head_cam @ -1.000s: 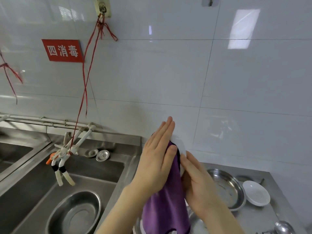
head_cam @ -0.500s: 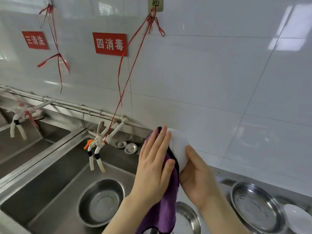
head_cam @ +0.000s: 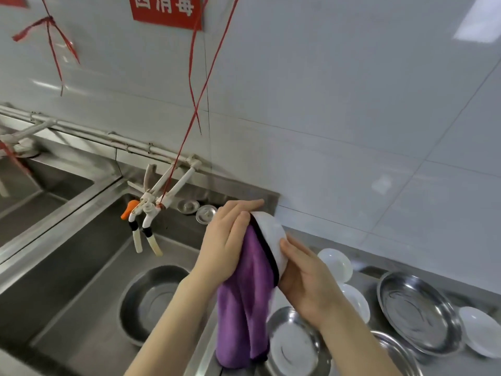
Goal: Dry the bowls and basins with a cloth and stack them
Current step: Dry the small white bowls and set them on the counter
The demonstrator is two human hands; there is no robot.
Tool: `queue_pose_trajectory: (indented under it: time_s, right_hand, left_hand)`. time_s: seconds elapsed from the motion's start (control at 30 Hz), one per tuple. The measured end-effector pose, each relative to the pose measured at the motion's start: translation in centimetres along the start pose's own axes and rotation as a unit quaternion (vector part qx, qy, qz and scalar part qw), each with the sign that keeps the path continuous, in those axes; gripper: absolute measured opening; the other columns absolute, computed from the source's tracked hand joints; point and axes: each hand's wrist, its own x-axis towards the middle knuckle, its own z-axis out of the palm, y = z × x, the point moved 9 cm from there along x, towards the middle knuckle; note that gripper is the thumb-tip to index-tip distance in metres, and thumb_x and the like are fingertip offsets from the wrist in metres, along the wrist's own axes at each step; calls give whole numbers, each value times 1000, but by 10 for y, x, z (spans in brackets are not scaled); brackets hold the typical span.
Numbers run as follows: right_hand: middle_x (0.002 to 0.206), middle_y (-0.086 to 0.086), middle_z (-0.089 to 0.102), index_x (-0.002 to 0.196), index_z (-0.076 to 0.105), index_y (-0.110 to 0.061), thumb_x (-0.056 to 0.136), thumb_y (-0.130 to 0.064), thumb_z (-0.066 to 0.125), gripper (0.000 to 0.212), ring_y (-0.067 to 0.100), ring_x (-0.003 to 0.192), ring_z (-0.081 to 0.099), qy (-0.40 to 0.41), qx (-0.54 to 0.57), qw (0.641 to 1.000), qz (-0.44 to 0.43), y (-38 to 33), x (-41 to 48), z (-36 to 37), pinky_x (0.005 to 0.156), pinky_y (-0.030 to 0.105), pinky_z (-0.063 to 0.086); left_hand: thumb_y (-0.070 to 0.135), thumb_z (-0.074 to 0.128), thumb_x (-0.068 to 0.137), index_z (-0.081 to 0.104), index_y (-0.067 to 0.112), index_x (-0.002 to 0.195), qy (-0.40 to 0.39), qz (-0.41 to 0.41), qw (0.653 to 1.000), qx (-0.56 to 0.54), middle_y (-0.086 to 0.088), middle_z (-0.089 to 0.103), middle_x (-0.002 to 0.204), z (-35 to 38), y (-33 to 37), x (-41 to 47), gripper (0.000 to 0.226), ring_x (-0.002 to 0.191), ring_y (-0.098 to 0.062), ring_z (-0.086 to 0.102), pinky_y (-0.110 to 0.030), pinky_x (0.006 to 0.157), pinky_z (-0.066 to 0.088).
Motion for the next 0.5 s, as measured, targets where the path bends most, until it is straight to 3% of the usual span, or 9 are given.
queue_pose_trajectory:
  time_s: [0.07,0.2,0.33,0.4,0.5]
  right_hand:
    - [125,20,66,124,68,-9,95,-20,52,35,30,111,65,16,5,1000,12,8,9,-12,94,40,54]
    - [121,17,69,112,74,-10,93,-17,51,30,27,110,67,59,15,998,20,23,25,-49,88,35,57]
    - [112,8,73,111,74,-17,86,-14,62,29,22,103,70,97,-93,990,33,30,38,-97,89,35,54]
    - [106,2,75,111,71,-24,85,-14,72,28,17,101,70,113,-248,961,48,37,46,-123,88,31,53]
    - [92,-9,71,93,70,-32,85,-13,73,20,6,85,67,147,-468,869,60,53,61,-163,75,17,49]
  left_hand:
    - [36,29,98,67,29,115,34,-40,998,20,18,63,116,-1,-32,-3,42,114,-2,55,-25,99,42]
    - [30,41,101,66,27,111,17,-101,988,113,16,61,105,12,-92,-7,27,97,-1,56,-25,86,46]
    - [19,53,98,66,24,106,-2,-146,982,117,15,62,99,29,-142,-12,16,92,2,56,-13,83,42]
    - [17,56,96,67,24,103,-15,-163,980,108,14,64,98,41,-161,-15,15,93,4,57,-7,81,39]
    - [16,59,94,68,24,98,-18,-197,977,82,14,65,95,58,-186,-18,13,94,7,57,-2,80,38]
